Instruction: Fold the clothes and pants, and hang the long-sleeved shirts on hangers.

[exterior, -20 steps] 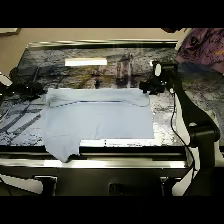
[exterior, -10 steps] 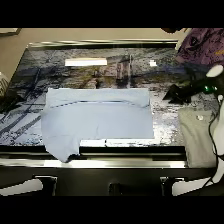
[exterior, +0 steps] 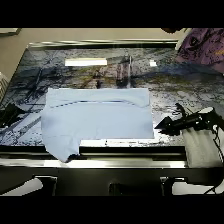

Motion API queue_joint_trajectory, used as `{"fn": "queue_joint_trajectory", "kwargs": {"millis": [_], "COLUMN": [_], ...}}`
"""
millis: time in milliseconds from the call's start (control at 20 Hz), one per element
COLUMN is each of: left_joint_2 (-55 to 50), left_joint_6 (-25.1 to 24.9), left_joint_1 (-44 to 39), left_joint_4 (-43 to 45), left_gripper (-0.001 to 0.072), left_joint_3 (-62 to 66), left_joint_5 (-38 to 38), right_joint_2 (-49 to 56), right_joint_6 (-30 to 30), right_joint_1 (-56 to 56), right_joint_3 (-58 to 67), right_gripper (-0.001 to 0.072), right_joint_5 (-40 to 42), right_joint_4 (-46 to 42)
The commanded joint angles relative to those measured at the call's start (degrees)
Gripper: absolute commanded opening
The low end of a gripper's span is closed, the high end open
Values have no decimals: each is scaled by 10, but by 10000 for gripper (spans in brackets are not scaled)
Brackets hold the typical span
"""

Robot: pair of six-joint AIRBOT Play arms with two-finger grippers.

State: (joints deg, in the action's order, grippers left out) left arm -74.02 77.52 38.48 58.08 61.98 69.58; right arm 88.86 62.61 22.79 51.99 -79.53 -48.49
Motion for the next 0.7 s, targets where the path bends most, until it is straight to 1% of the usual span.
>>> {"fn": "queue_joint_trajectory", "kwargs": {"millis": [0,50,100,200,300,350,400,450,550,600,650], "left_joint_2": [3,3,2,0,0,0,0,0,1,3,5], "left_joint_6": [8,35,51,56,56,56,56,55,34,33,30], "left_joint_1": [1,0,-1,-1,-1,-1,-1,0,12,25,43], "left_joint_4": [-1,-1,-1,-1,-1,-1,-1,-1,0,0,0], "left_gripper": [454,454,455,456,458,499,579,615,615,615,615], "left_joint_3": [-6,-6,-6,-6,-8,-8,-9,-9,-13,-25,-44], "left_joint_5": [1,3,5,5,5,10,15,20,31,31,30], "right_joint_2": [-3,-3,-3,-2,-2,-2,-2,-2,-2,-4,-7], "right_joint_6": [-30,-29,-29,-29,-28,-21,-15,-10,-6,-6,-6], "right_joint_1": [2,2,1,-14,-48,-63,-75,-82,-83,-83,-83], "right_joint_3": [-33,-35,-38,-50,-68,-71,-72,-72,-72,-72,-72], "right_gripper": [460,459,459,459,460,460,457,396,210,121,66], "right_joint_5": [37,44,47,47,66,77,86,95,97,94,91], "right_joint_4": [14,16,19,15,13,13,14,16,28,30,30]}}
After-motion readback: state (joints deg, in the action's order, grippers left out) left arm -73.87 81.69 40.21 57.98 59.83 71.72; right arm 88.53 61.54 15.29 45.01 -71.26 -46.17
